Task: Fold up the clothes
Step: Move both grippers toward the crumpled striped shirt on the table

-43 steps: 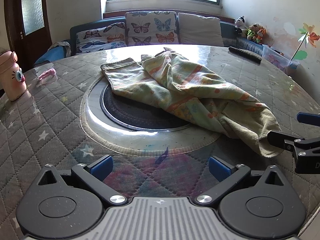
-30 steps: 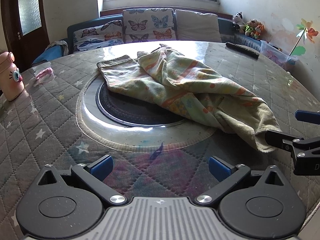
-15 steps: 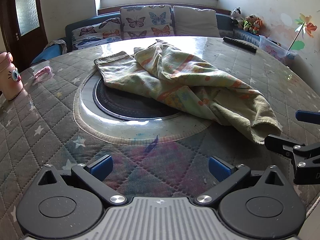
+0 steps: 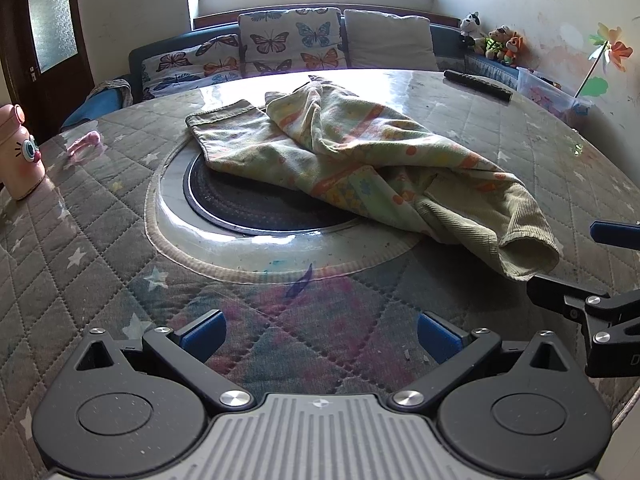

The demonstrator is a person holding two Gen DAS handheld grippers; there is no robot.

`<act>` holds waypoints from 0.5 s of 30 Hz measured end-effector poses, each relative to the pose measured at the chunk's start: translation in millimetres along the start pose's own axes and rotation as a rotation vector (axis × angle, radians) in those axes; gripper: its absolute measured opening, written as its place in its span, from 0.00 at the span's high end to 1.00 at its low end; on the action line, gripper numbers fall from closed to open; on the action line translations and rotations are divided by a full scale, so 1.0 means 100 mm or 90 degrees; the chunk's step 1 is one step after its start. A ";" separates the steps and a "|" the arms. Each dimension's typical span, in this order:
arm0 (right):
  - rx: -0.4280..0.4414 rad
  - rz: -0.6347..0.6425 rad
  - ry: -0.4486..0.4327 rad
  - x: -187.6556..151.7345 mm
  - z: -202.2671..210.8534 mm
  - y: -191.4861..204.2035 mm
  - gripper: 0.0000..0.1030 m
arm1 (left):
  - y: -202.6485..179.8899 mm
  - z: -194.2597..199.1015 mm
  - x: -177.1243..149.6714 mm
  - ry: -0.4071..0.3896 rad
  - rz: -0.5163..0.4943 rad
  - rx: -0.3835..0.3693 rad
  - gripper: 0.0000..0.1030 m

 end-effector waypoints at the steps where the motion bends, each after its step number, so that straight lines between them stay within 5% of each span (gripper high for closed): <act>1: 0.000 0.001 0.001 0.00 0.00 0.00 0.00 | 0.00 0.00 0.00 0.000 0.000 0.000 0.00; 15: 0.000 0.023 0.007 0.16 -0.12 0.00 0.00 | 0.00 -0.07 0.18 -0.012 -0.008 0.001 0.00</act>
Point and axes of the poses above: each gripper's, at about its wrist camera, not at the fingertips, and z roughly against the way its jaws point, y to its left, x to its top, the point moved 5 cm from there along -z, roughly the way its jaws point, and after that the axes turned 15 degrees about x, right-handed, at the moved point
